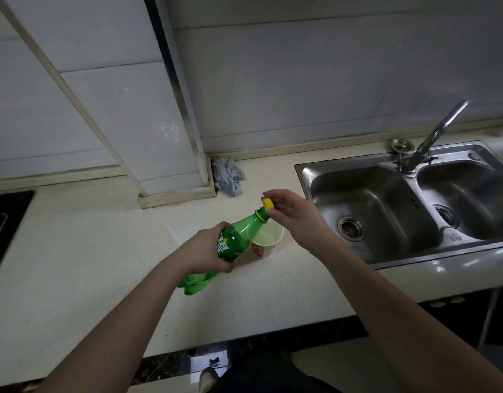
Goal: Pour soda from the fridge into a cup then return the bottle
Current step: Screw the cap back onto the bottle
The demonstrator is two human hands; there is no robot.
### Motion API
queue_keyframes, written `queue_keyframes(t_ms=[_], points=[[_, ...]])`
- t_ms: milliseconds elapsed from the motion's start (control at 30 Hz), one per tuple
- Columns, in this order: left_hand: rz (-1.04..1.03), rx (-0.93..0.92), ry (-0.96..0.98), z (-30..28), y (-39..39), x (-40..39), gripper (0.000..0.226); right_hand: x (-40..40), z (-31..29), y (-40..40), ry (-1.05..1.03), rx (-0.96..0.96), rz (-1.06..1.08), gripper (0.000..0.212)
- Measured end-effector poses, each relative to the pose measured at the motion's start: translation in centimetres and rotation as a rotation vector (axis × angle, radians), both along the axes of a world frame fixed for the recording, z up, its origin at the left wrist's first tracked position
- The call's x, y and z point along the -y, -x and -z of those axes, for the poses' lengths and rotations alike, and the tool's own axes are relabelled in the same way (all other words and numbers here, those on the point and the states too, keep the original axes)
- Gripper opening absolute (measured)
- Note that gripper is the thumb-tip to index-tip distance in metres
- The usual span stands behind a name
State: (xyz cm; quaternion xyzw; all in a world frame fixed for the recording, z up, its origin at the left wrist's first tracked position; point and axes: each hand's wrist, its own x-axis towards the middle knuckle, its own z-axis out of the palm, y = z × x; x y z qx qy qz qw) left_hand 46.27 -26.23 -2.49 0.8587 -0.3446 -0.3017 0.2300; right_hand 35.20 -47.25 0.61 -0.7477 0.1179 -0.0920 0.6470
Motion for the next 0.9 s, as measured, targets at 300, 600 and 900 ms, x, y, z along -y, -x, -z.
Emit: queue_keyframes(t_ms=[300, 600, 900], points=[[0.026, -0.016, 0.032, -0.6, 0.2, -0.3, 0.073, 0.9, -1.5, 0.3, 0.384, -0.088, -0.135, 0.031], [0.065, -0.013, 0.054, -1.6, 0.2, -0.6, 0.071, 1.3, -4.3, 0.0, 0.673, -0.136, -0.235, 0.032], [0.043, 0.122, 0.058, -2.6, 0.4, -0.7, 0.07, -1.1, -5.6, 0.3, 0.914, -0.318, 0.0, 0.08]])
